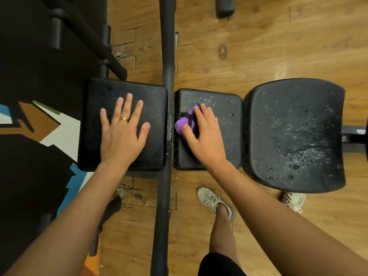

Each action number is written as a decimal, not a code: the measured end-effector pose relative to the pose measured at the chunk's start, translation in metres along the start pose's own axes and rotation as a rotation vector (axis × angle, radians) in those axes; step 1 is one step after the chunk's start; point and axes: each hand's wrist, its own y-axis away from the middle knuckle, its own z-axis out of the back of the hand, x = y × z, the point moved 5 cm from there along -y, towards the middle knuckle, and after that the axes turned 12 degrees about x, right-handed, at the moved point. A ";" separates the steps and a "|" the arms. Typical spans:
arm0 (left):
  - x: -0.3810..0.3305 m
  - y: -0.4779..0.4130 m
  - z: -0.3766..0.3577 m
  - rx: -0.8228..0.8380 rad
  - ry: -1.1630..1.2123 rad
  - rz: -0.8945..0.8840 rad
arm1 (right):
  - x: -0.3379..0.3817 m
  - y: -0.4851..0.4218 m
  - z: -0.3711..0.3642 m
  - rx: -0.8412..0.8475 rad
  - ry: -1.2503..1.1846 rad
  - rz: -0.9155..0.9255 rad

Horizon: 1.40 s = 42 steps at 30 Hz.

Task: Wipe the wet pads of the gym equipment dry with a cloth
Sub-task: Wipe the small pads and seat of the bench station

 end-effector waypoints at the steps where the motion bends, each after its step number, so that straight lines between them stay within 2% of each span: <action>1: -0.001 0.000 -0.002 -0.016 -0.033 -0.001 | 0.004 -0.002 -0.005 -0.009 0.005 -0.022; 6: -0.001 -0.001 -0.005 -0.061 -0.044 0.001 | 0.019 -0.015 -0.023 -0.127 0.084 -0.132; 8: 0.000 -0.001 -0.006 -0.079 -0.047 -0.004 | 0.026 -0.020 -0.029 -0.164 0.078 -0.071; 15: 0.000 -0.001 -0.008 -0.136 -0.044 -0.007 | 0.030 -0.042 -0.020 -0.116 0.159 0.154; 21: -0.002 -0.002 -0.009 -0.175 -0.047 -0.013 | 0.034 -0.058 -0.028 -0.182 0.210 0.107; 28: -0.002 -0.002 -0.009 -0.169 -0.074 0.006 | 0.017 0.013 -0.062 -0.055 0.396 0.229; 36: -0.001 -0.006 -0.012 -0.185 -0.081 0.016 | 0.035 -0.078 -0.033 -0.168 0.283 0.082; 39: -0.001 -0.006 -0.011 -0.172 -0.086 0.011 | 0.033 -0.053 -0.042 -0.208 0.262 0.085; 42: 0.000 -0.004 -0.011 -0.173 -0.080 0.009 | 0.025 0.003 -0.061 -0.150 0.269 0.128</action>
